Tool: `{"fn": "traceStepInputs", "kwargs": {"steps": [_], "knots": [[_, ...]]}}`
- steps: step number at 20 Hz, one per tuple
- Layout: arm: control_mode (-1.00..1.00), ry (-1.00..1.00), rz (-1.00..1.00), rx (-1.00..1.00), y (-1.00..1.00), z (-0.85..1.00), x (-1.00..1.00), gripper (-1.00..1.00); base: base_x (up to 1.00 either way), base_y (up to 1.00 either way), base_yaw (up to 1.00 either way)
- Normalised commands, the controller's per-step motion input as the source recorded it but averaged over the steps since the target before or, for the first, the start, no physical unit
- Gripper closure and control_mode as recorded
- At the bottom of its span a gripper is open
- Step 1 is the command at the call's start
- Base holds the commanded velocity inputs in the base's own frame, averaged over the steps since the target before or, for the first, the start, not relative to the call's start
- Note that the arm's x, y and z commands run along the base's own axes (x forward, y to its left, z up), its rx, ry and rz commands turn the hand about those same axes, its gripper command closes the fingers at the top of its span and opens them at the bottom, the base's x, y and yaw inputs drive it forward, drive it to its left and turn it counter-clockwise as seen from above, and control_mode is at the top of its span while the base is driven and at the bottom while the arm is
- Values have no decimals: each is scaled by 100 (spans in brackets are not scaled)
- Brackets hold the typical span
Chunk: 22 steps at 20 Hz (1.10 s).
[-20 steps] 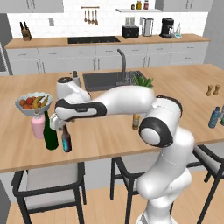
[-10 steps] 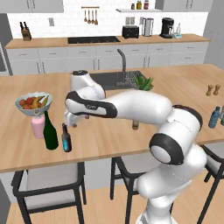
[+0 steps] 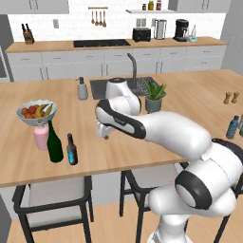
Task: Move the plastic bottles in the middle to the plastics group, and the glass bottles in the middle to the glass group.
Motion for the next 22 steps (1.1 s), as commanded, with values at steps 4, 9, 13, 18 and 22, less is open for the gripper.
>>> {"fn": "traceStepInputs", "kwargs": {"steps": [4, 9, 13, 18, 22], "knots": [[-100, 7, -19, 0, -87, 13, 0, -100, 0, 0, 0], [-100, 11, -20, 0, -82, 18, 1, -100, 0, 0, 0], [-100, 10, -30, 0, -74, 6, 9, -100, 0, 0, 0], [-100, 8, -22, 8, -65, 9, 21, -100, 0, 0, 0], [-100, 2, -16, 9, -55, 11, 31, -100, 0, 0, 0]]}}
